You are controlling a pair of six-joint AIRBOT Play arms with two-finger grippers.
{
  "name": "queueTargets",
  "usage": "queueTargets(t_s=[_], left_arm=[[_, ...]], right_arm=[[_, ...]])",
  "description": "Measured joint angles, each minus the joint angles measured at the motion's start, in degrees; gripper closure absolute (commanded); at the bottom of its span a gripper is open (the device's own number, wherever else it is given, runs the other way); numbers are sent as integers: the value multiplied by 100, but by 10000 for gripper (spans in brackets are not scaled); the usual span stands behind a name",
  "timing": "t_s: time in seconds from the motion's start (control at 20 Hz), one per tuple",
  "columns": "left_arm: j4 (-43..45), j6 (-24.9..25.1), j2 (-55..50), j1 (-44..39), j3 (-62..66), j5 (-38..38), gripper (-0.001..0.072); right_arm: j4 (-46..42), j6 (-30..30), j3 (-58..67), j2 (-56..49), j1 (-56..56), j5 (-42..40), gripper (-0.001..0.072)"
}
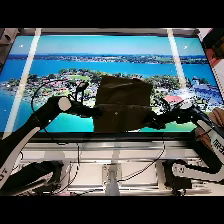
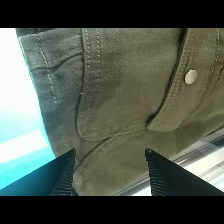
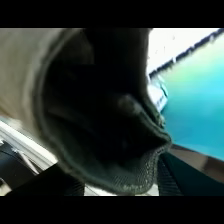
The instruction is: Fold the clothes and pants, and hang the long-sleeved shirts on hangers.
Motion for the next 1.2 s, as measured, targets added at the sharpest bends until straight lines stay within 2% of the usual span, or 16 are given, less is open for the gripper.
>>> queueTargets(t_s=[0.15,0.4,0.65,0.8,0.9,0.95,1.0,1.05,1.2], left_arm=[[20,0,2,0,0,4,193],[271,153,212,81,-2,-98,194],[271,656,531,719,-210,-1060,193],[-372,1180,586,1174,-739,-1241,160],[-1104,1753,590,1401,-1233,-1088,160],[-1508,2072,566,1464,-1440,-979,136],[-1869,2376,514,1506,-1613,-918,43],[-2221,2675,422,1539,-1751,-866,-13],[-2796,3217,66,1589,-1969,-680,-13]], right_arm=[[212,7,-7,-76,0,-238,669],[365,-271,-7,-15,0,-162,668],[479,-649,-7,219,0,-20,668],[503,-754,-11,289,0,7,669],[511,-796,-11,310,0,15,669],[511,-807,-11,317,0,20,669],[516,-817,-11,319,0,22,669],[520,-824,-11,321,0,24,669],[570,-837,-11,328,0,35,669]])
